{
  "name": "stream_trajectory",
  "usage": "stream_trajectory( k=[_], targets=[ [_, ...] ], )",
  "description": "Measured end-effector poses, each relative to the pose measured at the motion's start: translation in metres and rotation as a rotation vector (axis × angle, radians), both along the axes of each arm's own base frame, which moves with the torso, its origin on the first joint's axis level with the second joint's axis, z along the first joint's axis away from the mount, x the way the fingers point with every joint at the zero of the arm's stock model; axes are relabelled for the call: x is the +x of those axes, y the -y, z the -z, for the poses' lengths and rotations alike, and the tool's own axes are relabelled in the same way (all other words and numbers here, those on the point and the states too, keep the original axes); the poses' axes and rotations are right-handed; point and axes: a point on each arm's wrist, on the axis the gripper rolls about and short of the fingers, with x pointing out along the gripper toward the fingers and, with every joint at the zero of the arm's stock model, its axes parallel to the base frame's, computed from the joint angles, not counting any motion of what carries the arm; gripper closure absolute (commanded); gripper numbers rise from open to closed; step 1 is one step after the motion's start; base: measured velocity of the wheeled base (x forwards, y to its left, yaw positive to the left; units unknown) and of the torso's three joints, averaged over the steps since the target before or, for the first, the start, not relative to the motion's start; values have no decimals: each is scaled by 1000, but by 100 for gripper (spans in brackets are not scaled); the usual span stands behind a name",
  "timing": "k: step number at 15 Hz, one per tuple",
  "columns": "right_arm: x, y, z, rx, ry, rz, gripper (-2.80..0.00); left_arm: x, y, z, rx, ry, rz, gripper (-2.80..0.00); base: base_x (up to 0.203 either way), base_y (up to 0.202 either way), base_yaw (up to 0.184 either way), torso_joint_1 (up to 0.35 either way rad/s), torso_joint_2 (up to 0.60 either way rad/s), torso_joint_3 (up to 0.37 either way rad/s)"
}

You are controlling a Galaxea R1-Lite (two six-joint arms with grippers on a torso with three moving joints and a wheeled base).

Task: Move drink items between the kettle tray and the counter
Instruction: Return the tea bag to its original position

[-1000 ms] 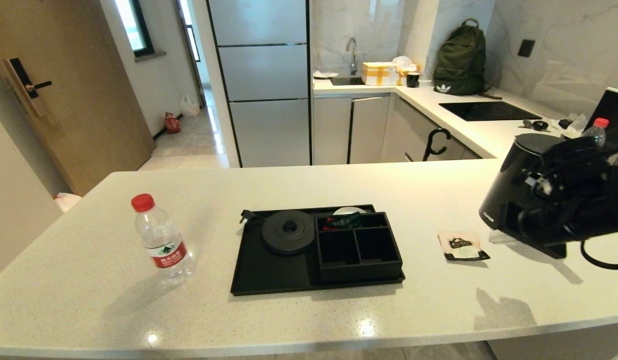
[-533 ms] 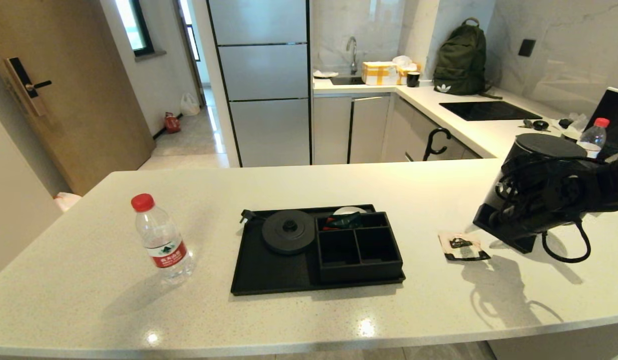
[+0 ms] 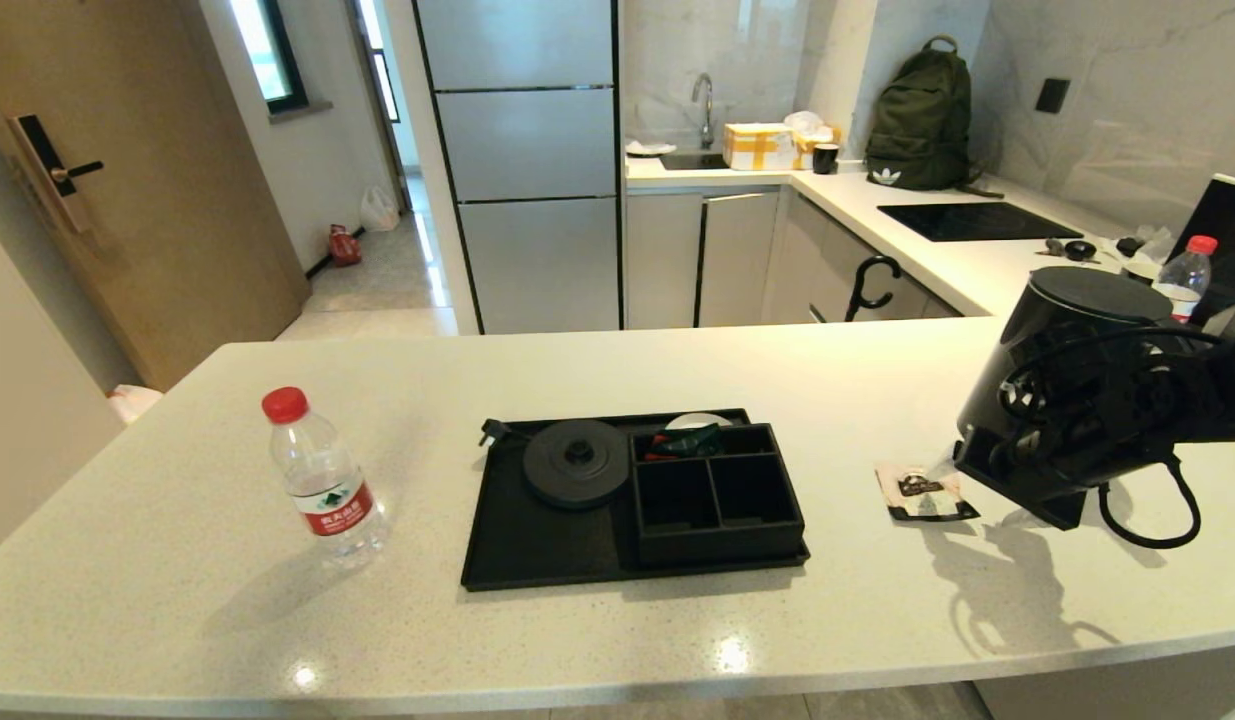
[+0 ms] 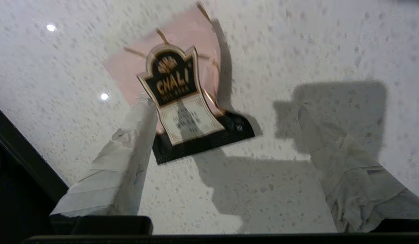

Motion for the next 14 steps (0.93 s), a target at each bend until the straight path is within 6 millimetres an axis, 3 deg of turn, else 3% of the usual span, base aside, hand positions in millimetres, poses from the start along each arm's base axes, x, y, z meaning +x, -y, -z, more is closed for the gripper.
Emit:
stream_trajectory(
  k=[11,12,14],
  targets=[
    [14,-16,15,-35,12,-31,-280,0,0,0,-1,0,0,0,0,0,0,0,0,0],
    [14,-18,16,-36,10,-36,0,0,0,0,0,0,1,0,0,0,0,0,0,0],
    [15,-21,17,-46,5,-36,0,0,0,0,-1,0,1,0,0,0,0,0,0,0]
  ],
)
